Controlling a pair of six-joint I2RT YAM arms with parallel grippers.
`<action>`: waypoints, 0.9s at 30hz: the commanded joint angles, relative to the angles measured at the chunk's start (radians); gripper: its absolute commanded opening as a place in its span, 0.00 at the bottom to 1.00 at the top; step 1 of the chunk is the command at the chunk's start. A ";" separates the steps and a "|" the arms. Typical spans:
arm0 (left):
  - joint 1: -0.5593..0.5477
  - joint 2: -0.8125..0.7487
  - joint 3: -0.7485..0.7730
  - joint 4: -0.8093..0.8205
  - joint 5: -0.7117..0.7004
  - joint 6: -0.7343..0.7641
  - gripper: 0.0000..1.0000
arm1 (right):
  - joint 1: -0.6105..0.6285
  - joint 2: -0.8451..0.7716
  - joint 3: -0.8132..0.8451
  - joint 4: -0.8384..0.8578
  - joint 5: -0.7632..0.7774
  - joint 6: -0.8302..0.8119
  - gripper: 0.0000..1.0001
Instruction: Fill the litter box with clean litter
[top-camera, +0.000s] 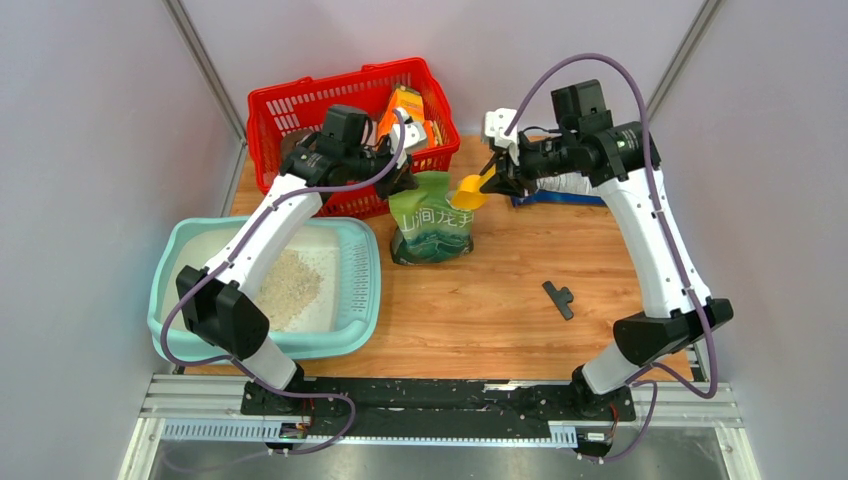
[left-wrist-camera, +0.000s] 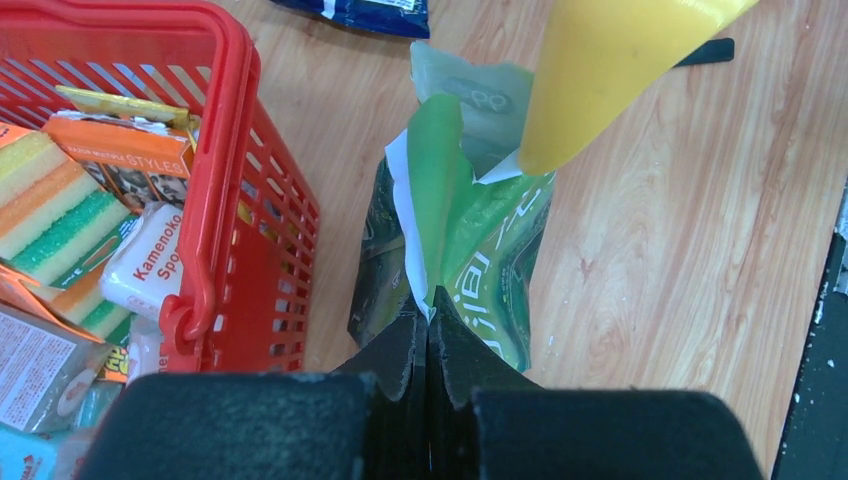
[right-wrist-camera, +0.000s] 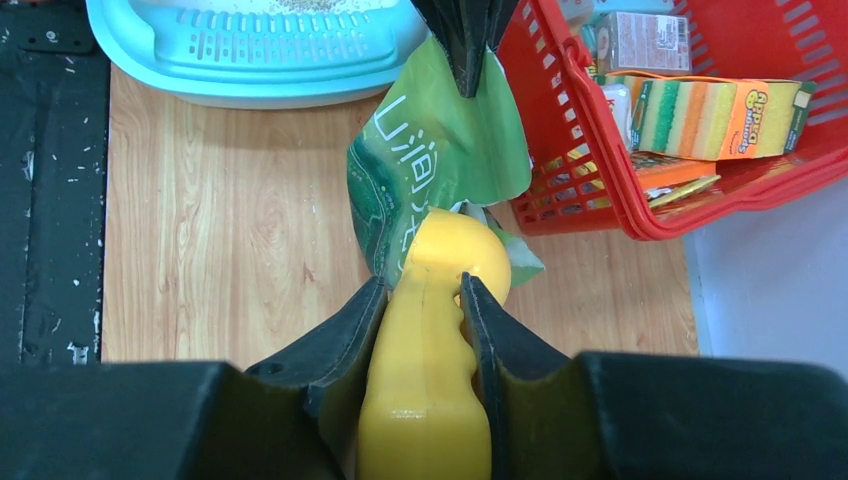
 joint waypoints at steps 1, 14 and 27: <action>-0.008 -0.029 0.017 0.009 0.028 -0.019 0.00 | 0.013 -0.023 -0.032 0.047 0.066 0.010 0.00; -0.010 -0.047 0.005 0.003 0.078 -0.015 0.00 | 0.019 0.015 0.038 0.094 0.120 -0.030 0.00; -0.010 -0.096 -0.023 0.079 0.052 -0.124 0.00 | 0.062 0.118 0.137 -0.272 0.055 -0.191 0.00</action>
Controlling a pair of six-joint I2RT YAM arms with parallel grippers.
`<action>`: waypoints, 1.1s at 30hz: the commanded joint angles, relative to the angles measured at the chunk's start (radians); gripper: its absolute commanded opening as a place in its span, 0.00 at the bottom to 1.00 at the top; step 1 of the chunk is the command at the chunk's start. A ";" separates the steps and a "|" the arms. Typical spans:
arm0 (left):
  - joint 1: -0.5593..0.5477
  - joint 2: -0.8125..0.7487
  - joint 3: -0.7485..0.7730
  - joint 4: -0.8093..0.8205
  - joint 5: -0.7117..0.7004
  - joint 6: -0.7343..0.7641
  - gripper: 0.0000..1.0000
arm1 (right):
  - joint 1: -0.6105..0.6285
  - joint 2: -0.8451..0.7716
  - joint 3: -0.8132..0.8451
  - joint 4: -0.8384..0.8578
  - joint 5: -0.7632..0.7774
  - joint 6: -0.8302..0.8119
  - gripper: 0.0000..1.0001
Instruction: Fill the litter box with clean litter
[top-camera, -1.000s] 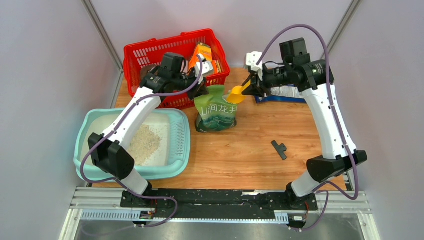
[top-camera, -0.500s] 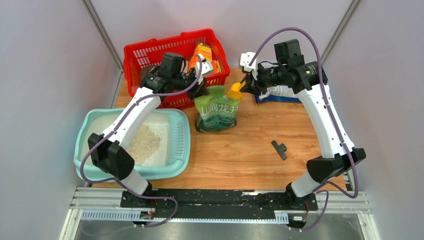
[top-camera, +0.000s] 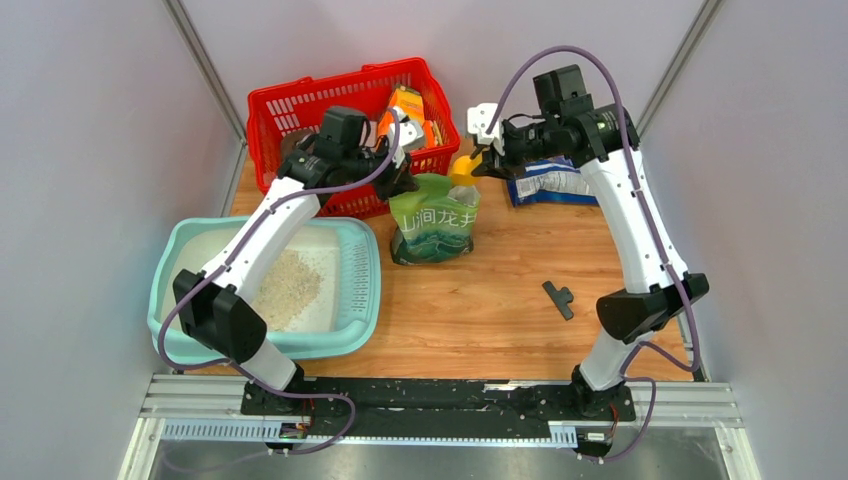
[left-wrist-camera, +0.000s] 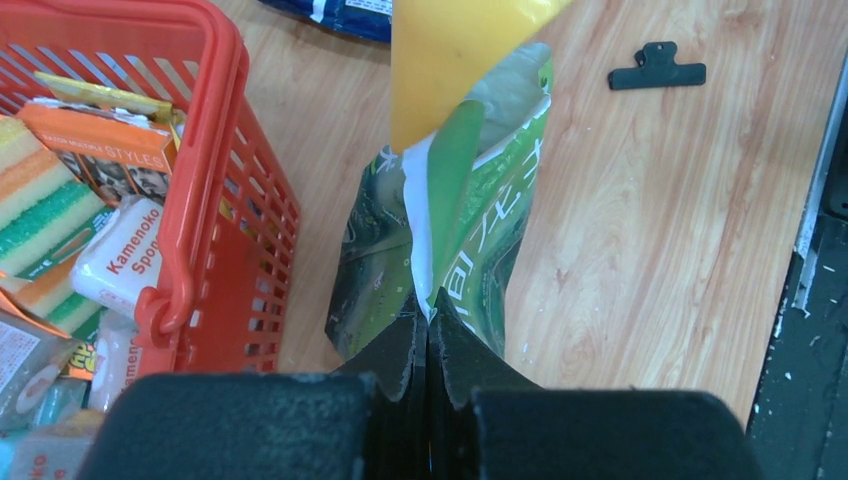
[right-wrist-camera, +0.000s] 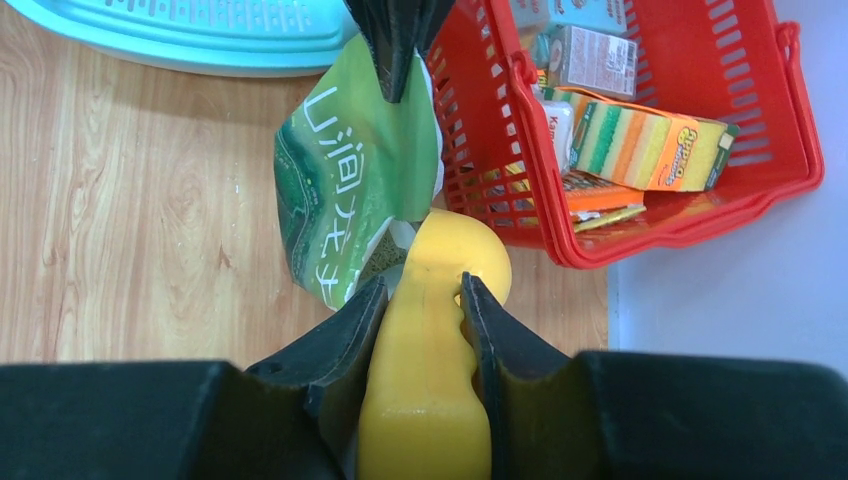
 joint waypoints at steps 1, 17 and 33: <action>-0.009 -0.075 -0.004 0.056 0.037 -0.052 0.00 | 0.034 -0.040 -0.040 -0.224 -0.008 -0.041 0.00; -0.009 -0.083 -0.016 0.057 0.034 -0.045 0.00 | 0.028 -0.145 -0.077 -0.151 0.035 0.025 0.00; -0.011 -0.109 -0.024 0.068 0.087 -0.055 0.00 | 0.063 -0.044 -0.063 -0.195 0.057 0.028 0.00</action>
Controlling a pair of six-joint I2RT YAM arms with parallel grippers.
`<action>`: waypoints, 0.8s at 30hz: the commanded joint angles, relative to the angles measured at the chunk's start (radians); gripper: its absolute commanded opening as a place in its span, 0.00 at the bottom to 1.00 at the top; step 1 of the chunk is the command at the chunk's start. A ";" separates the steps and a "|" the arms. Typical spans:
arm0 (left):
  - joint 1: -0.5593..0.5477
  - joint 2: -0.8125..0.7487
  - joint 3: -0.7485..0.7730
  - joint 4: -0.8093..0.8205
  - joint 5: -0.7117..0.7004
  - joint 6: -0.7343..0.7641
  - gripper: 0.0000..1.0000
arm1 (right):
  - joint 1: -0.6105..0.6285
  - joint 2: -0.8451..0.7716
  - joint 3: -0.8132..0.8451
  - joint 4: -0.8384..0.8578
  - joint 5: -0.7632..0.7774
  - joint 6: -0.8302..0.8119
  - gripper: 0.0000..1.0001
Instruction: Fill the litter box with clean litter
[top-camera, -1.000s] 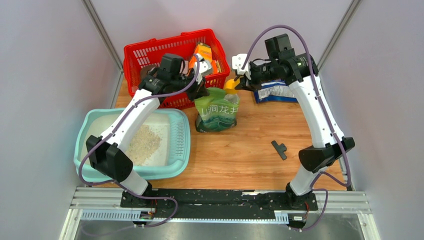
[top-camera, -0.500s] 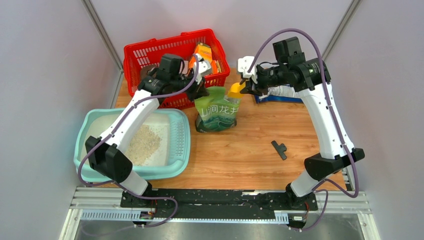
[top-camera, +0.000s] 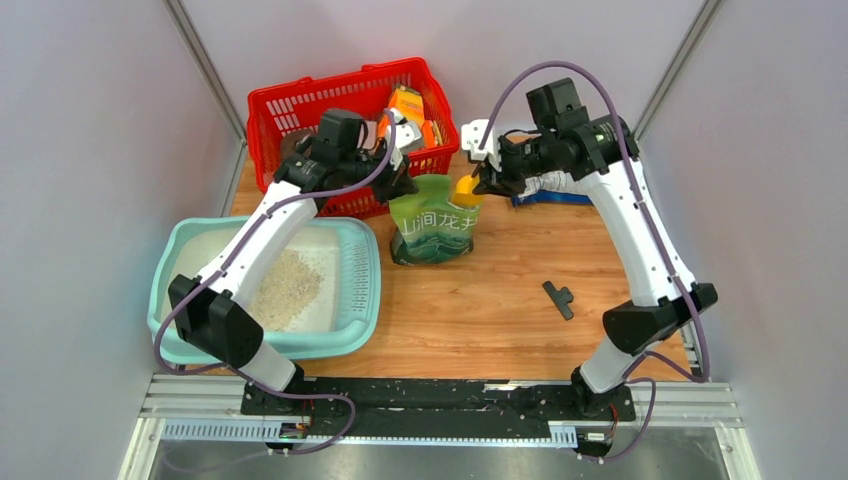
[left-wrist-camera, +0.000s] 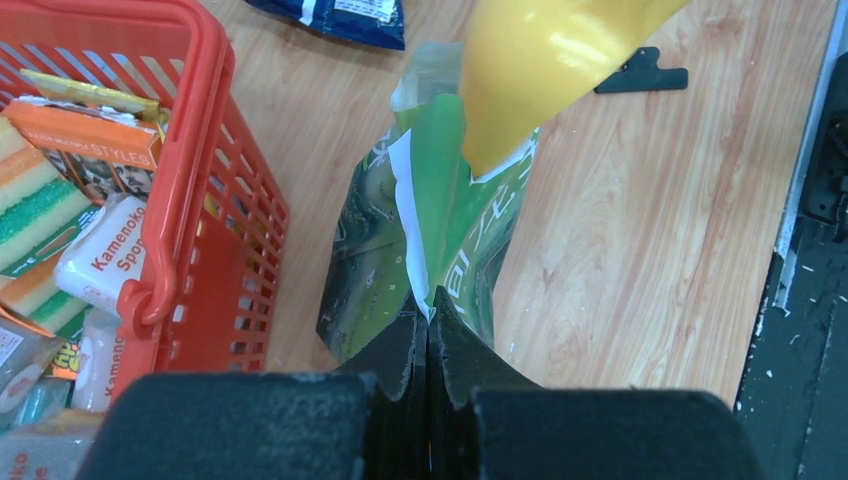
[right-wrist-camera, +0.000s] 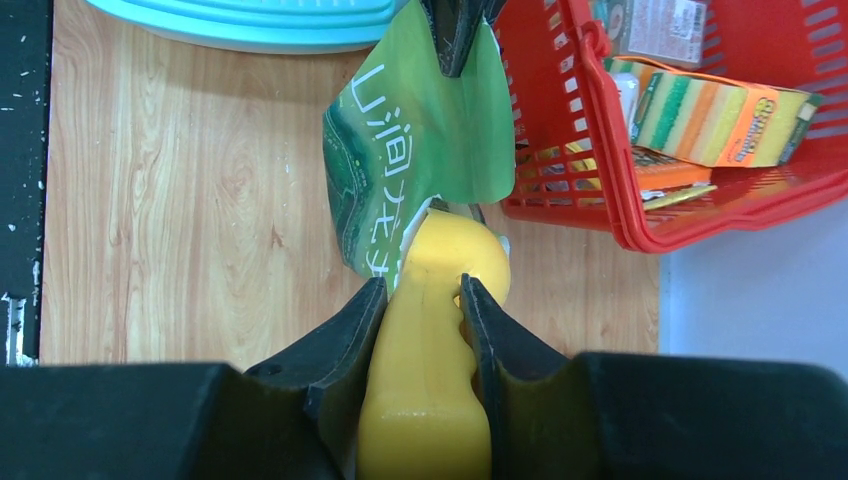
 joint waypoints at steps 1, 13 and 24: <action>-0.010 -0.081 0.002 0.055 0.090 -0.034 0.00 | 0.013 0.069 0.053 -0.170 -0.022 0.011 0.00; -0.022 -0.196 -0.160 0.290 0.009 -0.301 0.00 | 0.017 -0.070 -0.227 0.412 0.268 0.867 0.00; -0.056 -0.161 -0.105 0.399 -0.052 -0.456 0.00 | 0.146 -0.004 -0.292 0.486 0.779 1.106 0.00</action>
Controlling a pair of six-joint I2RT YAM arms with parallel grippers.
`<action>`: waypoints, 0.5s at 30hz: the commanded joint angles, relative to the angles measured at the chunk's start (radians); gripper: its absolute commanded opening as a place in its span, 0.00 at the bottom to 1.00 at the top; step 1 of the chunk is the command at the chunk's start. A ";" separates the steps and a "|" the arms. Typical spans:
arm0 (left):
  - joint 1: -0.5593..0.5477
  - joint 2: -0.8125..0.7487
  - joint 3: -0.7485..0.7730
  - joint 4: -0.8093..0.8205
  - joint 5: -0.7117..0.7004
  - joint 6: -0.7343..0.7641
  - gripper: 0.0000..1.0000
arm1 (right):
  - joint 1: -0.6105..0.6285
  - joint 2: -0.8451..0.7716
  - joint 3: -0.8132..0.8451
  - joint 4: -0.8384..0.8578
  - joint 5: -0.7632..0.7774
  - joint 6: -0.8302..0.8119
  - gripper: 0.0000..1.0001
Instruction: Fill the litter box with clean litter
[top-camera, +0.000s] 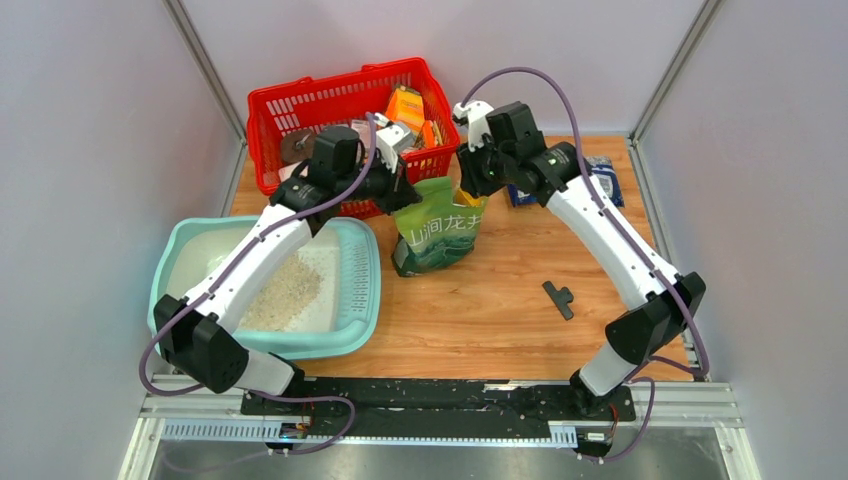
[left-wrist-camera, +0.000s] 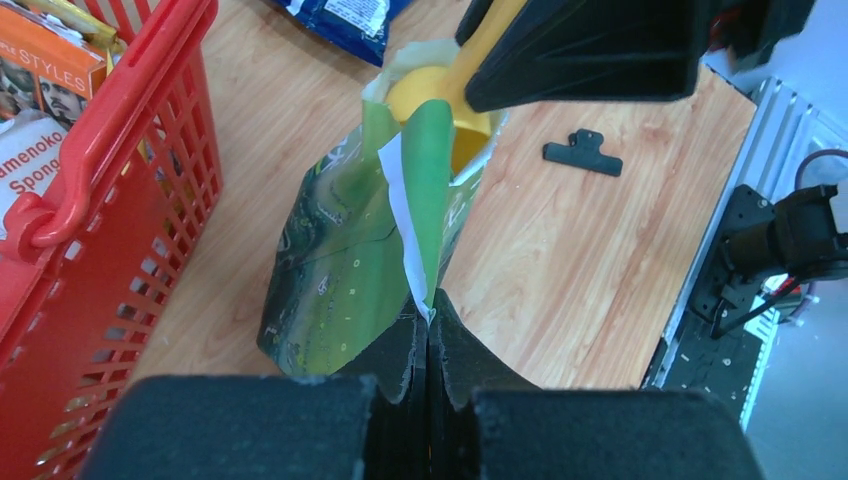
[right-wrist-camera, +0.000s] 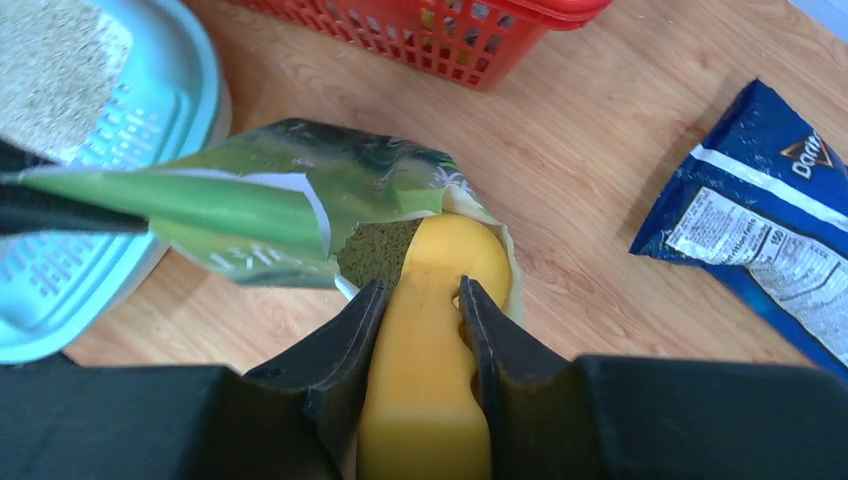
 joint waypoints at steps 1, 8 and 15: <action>-0.017 -0.024 0.084 0.214 0.025 -0.092 0.00 | 0.042 0.028 -0.010 0.064 0.234 0.112 0.00; -0.017 -0.030 0.087 0.225 0.016 -0.063 0.00 | 0.065 0.033 -0.178 0.043 0.228 0.104 0.00; -0.015 0.000 0.113 0.245 0.013 -0.041 0.00 | 0.061 0.033 -0.322 0.050 0.150 0.119 0.00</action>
